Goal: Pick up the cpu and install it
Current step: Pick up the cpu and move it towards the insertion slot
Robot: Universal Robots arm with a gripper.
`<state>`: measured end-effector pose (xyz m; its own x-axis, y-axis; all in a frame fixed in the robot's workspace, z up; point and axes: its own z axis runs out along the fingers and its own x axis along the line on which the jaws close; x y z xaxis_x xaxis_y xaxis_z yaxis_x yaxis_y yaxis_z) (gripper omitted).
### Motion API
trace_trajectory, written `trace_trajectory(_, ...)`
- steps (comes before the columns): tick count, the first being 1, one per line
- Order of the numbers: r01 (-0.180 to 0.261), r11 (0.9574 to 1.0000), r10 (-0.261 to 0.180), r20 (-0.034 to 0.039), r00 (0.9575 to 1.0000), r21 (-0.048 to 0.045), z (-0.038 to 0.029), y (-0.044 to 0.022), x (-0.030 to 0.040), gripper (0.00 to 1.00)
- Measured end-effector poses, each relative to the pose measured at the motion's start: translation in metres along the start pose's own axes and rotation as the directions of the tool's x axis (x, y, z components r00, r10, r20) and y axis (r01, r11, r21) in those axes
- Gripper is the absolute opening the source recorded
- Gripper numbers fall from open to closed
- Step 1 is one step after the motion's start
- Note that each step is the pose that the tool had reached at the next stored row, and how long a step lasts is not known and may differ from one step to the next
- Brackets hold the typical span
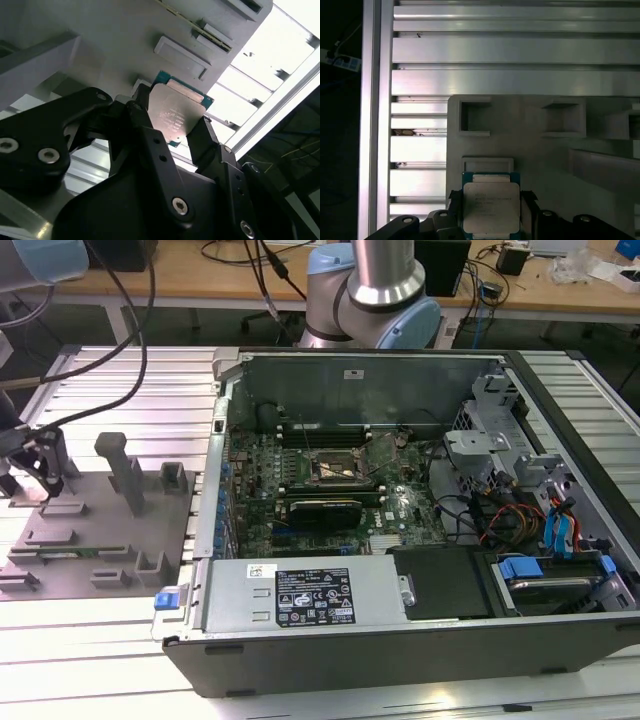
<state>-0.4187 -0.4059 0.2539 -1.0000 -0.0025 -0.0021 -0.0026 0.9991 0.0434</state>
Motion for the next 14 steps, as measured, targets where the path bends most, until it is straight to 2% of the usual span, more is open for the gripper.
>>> trace_trajectory(14,0.000,1.0000,0.000,0.0000,1.0000,0.0000,-0.0267,0.0033,-0.0001,0.55)
